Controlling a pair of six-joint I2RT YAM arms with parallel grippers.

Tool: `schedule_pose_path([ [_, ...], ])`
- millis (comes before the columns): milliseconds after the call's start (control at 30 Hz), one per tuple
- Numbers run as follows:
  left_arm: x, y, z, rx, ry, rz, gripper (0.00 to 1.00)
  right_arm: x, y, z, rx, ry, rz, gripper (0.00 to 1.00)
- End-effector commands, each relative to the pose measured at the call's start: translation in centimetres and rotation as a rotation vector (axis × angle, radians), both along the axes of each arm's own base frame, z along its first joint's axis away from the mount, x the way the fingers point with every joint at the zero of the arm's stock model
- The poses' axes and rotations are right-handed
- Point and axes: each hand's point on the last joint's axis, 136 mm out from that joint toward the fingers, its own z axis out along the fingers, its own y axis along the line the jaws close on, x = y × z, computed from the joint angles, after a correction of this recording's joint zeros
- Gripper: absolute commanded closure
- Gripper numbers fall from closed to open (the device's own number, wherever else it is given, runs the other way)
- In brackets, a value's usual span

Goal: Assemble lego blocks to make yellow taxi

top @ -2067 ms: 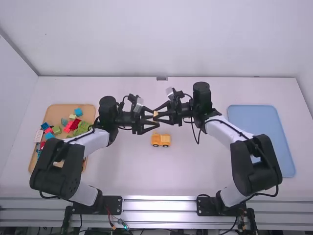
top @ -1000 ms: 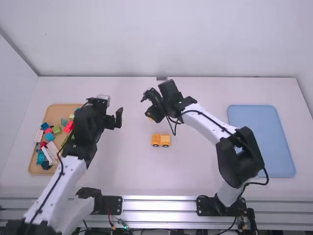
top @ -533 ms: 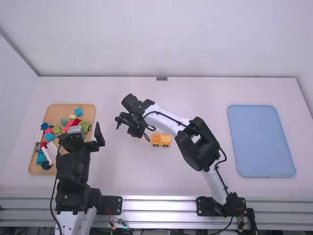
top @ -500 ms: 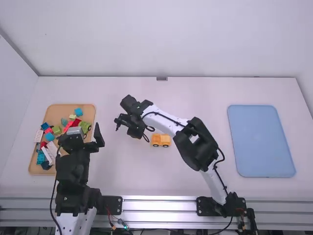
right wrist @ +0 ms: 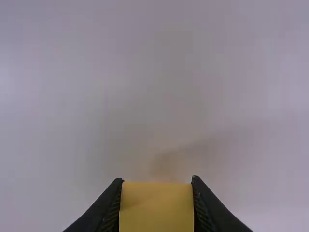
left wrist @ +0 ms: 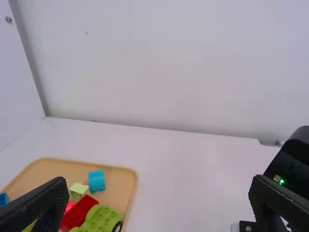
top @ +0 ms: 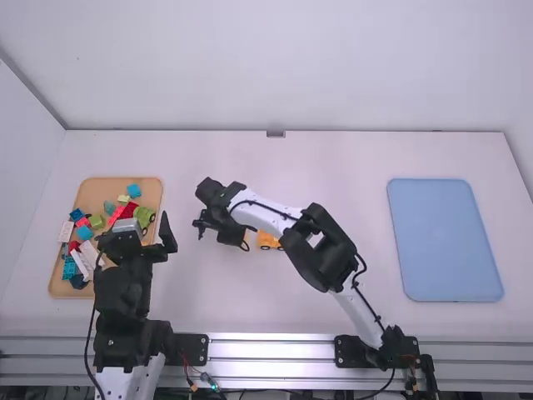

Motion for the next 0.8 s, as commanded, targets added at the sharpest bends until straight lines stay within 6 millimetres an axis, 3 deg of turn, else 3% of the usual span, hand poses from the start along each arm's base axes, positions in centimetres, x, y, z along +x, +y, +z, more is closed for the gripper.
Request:
schedule_pose_path([
  [0,0.0,0.1,-0.3,-0.006,0.004,0.007,0.01,0.6,0.5,0.3,0.009,-0.019,0.003,0.77],
  [200,0.0,0.0,-0.2,-0.006,0.002,0.003,0.01,0.6,0.7,0.3,0.022,-0.011,0.003,0.71],
  [333,0.0,0.1,-0.3,-0.007,0.003,0.003,0.01,0.6,0.7,0.3,0.021,-0.01,0.003,0.62],
  [400,0.0,0.1,-0.3,-0.007,0.003,0.003,0.01,0.6,0.8,0.3,0.023,-0.011,0.003,0.49],
  [433,0.0,0.1,-0.3,-0.007,0.003,0.003,0.01,0.6,0.8,0.3,0.023,-0.011,0.003,0.49],
  [467,0.0,0.1,-0.3,-0.006,0.004,0.003,0.01,0.7,0.7,0.4,0.022,-0.013,0.005,0.42],
  [533,0.0,0.1,-0.3,-0.007,0.005,0.004,0.01,0.8,0.7,0.5,0.019,-0.021,0.017,0.01],
  [633,0.0,0.3,-0.3,-0.006,0.003,0.016,0.01,1.0,1.1,1.1,0.039,-0.022,0.016,0.01],
  [733,0.0,0.2,0.1,-0.003,-0.009,0.01,0.01,2.0,1.5,2.6,0.088,-0.031,0.0,0.01],
  [767,0.0,0.2,0.2,-0.002,-0.016,0.012,0.01,2.6,1.5,4.0,0.127,-0.03,-0.012,0.01],
])
